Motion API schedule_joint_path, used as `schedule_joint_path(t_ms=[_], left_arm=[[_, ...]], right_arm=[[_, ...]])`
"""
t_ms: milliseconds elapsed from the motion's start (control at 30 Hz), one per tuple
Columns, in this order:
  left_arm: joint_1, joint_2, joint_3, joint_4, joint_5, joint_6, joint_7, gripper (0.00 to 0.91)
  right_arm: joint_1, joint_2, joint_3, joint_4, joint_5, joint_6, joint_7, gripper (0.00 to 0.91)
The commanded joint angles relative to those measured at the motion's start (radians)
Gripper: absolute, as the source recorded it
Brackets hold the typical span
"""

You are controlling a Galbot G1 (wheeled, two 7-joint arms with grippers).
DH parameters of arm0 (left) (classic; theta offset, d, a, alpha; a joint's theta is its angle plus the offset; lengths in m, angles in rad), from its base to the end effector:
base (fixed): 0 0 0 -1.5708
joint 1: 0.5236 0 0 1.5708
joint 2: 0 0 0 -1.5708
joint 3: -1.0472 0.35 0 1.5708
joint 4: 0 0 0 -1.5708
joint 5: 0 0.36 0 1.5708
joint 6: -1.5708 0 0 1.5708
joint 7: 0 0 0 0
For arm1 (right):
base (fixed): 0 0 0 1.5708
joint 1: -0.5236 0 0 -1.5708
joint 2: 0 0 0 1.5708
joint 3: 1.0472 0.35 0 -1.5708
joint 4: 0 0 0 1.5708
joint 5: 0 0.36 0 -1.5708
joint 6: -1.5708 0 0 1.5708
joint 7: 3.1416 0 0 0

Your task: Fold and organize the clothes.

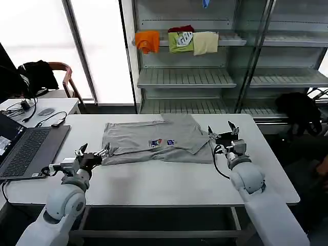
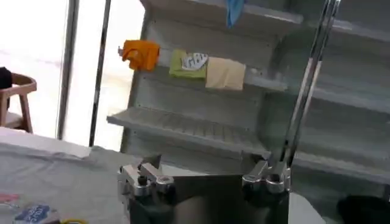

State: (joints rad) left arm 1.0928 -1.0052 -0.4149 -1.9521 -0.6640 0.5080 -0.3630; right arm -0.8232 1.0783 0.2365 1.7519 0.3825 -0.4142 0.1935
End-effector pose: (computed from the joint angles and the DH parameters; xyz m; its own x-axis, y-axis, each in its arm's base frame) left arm 0.3226 0.0852 -0.2168 -0.9545 -0.0345 0.2962 -0.0314 0.9994 0.0153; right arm 0.3975 -0.0465 -0.2158 -0.9869 -0.0867 0.1362 -0.1117 0.9757 -0.1884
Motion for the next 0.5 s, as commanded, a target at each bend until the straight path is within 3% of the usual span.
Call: schedule_joint_path(t_ms=[33,500], left_arm=[[0.054,0.009,-0.03,0.03,-0.051,0.006,0.07,0.907],[0.029,-0.035,-0.02,0.116,-0.082,0.003,0.111,0.907]], right_arm=[[-0.179,-0.028,0.025,0.081,0.164,-0.103,-0.008,0.907],[-0.165,0.009,0.008,0.033,0.15,-0.109,-0.03,0.907]])
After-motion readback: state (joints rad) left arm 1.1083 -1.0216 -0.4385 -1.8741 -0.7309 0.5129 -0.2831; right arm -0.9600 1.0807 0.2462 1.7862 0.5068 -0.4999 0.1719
